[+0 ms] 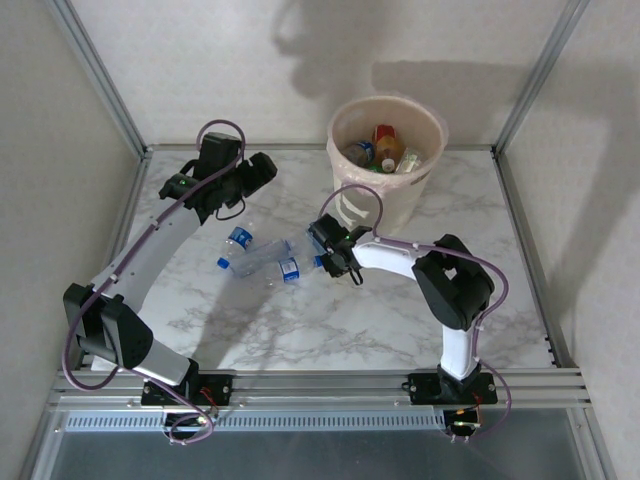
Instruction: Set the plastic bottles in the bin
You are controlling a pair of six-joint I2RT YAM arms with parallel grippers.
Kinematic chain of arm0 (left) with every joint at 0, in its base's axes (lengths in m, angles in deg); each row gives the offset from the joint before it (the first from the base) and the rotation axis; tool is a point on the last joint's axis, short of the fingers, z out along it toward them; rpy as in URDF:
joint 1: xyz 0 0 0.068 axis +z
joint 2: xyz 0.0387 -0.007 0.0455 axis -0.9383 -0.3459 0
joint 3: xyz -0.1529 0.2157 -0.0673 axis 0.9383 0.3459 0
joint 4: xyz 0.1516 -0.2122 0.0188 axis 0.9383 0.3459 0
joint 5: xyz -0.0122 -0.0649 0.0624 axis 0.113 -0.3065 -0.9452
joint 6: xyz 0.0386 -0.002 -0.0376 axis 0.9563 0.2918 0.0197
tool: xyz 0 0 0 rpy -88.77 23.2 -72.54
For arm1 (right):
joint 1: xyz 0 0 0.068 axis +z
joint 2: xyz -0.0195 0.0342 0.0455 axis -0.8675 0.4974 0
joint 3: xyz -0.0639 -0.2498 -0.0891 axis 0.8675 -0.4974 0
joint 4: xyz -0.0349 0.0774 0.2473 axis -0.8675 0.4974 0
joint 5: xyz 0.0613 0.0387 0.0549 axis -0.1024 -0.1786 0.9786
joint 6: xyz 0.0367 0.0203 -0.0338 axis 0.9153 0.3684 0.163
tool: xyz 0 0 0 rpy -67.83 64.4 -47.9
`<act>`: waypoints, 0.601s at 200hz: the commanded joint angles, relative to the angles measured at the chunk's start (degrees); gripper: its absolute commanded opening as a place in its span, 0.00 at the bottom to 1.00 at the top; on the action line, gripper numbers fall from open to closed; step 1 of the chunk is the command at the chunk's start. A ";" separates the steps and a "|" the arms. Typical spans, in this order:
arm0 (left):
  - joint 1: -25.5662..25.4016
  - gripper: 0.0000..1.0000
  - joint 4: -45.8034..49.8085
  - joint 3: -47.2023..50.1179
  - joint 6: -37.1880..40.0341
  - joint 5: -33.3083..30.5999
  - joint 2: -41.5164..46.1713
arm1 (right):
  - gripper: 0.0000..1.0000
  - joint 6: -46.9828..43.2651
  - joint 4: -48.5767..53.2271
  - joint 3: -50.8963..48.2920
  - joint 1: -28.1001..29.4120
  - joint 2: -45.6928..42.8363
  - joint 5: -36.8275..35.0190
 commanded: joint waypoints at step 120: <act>0.81 0.89 -8.10 1.59 -2.19 -2.37 3.02 | 0.14 3.11 7.63 11.26 7.46 -23.37 -6.14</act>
